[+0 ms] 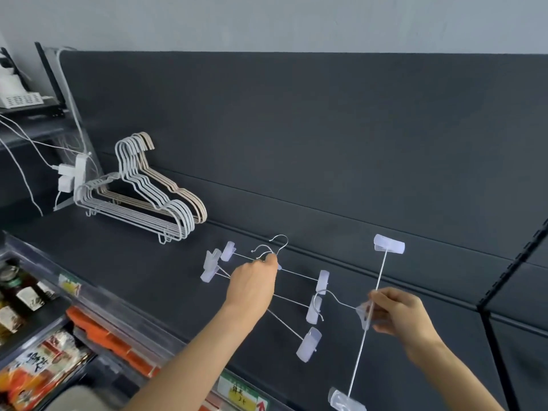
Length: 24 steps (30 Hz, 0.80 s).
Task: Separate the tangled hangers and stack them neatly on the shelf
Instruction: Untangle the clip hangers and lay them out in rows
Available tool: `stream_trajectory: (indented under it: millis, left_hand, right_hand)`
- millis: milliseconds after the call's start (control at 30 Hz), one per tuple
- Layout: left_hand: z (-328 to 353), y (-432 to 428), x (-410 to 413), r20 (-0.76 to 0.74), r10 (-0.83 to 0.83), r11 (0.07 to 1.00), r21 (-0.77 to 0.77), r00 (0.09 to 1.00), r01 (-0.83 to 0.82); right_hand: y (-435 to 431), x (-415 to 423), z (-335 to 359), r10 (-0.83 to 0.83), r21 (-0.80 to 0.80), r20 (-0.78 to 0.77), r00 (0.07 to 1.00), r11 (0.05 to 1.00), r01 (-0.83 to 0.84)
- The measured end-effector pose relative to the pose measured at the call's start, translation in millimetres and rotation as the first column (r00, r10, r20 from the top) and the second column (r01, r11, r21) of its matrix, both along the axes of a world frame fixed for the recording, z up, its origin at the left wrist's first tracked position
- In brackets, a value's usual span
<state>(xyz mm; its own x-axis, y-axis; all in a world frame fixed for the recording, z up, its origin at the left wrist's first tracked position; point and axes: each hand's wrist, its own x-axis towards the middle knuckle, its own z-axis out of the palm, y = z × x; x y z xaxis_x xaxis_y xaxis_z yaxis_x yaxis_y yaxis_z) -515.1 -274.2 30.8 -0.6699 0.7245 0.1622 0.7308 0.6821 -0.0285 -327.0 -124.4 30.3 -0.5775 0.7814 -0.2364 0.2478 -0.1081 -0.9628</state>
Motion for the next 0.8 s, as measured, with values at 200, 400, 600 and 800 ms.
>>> stream_trajectory:
  millis: [200, 400, 600, 800]
  left_hand:
    - [-22, -10, -17, 0.189, 0.003, 0.997, -0.082, 0.982, 0.013]
    - [-60, -9, -33, 0.468, -0.042, 0.961, 0.261, 0.883, -0.092]
    - [-69, -13, -44, 0.455, -0.133, 0.884, 0.456, 0.88, -0.102]
    - [-30, -42, -21, 0.316, -0.39, 0.734, 0.674, 0.865, 0.085]
  right_hand:
    - [-8, -3, -6, -0.023, -0.017, 0.029, 0.999, 1.0, 0.024]
    - [-21, -8, -7, -0.058, -0.04, 0.033, 0.998, 0.997, 0.059]
    - [-28, -17, 4, -0.123, -0.032, -0.05, 0.991, 0.992, 0.122]
    - [-51, -37, -1, -0.17, -0.188, -0.172, 0.97, 0.972, 0.137]
